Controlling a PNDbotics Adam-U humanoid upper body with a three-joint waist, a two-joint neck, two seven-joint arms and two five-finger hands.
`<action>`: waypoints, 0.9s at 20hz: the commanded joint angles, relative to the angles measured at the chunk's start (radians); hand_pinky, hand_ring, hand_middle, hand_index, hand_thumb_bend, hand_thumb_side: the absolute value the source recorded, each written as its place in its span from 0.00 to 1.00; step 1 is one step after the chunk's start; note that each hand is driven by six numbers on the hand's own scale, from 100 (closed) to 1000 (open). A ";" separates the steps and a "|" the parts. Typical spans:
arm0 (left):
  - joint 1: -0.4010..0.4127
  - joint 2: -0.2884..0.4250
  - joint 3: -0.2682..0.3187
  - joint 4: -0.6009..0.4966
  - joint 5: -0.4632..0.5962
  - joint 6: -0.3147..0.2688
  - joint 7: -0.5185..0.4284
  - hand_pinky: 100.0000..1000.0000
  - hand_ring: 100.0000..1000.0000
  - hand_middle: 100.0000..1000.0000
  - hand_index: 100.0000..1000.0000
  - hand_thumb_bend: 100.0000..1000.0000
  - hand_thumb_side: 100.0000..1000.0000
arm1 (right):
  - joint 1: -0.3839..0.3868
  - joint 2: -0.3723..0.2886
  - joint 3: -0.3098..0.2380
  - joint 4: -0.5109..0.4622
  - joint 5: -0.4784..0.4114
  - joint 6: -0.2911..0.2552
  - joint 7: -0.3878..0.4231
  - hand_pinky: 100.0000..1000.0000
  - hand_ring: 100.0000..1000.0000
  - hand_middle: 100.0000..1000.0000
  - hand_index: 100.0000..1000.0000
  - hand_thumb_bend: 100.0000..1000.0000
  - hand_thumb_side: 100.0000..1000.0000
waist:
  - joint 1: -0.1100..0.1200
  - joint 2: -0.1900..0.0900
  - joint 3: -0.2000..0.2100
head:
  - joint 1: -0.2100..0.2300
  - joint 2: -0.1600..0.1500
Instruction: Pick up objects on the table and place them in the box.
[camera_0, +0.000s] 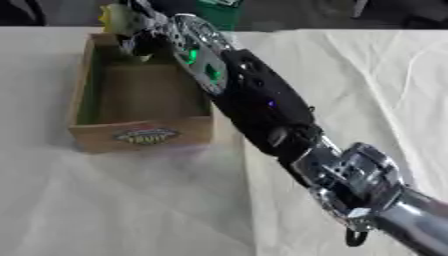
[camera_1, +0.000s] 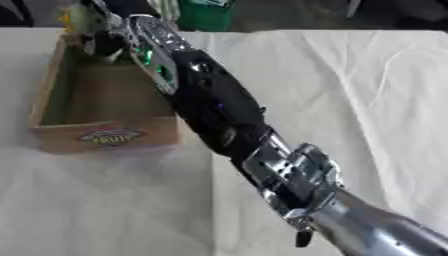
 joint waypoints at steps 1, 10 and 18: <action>-0.011 0.016 -0.003 -0.017 0.003 -0.002 -0.003 0.74 0.46 0.47 0.67 0.00 0.56 | -0.014 0.009 -0.018 0.037 0.070 -0.030 0.000 0.78 0.62 0.33 0.56 0.00 0.00 | 0.008 -0.020 0.006 | -0.008 -0.006; -0.014 0.017 -0.002 -0.017 0.003 -0.001 -0.001 0.74 0.46 0.47 0.67 0.00 0.56 | 0.004 0.022 -0.027 0.078 0.242 -0.092 0.100 0.78 0.68 0.47 0.66 0.00 0.00 | 0.005 -0.019 0.007 | 0.005 -0.014; -0.020 0.015 -0.001 -0.017 0.003 0.003 0.000 0.74 0.46 0.47 0.67 0.00 0.55 | -0.020 0.004 -0.030 0.040 0.235 -0.094 0.181 0.84 0.84 0.73 0.90 0.58 0.48 | 0.000 -0.020 -0.004 | 0.004 -0.019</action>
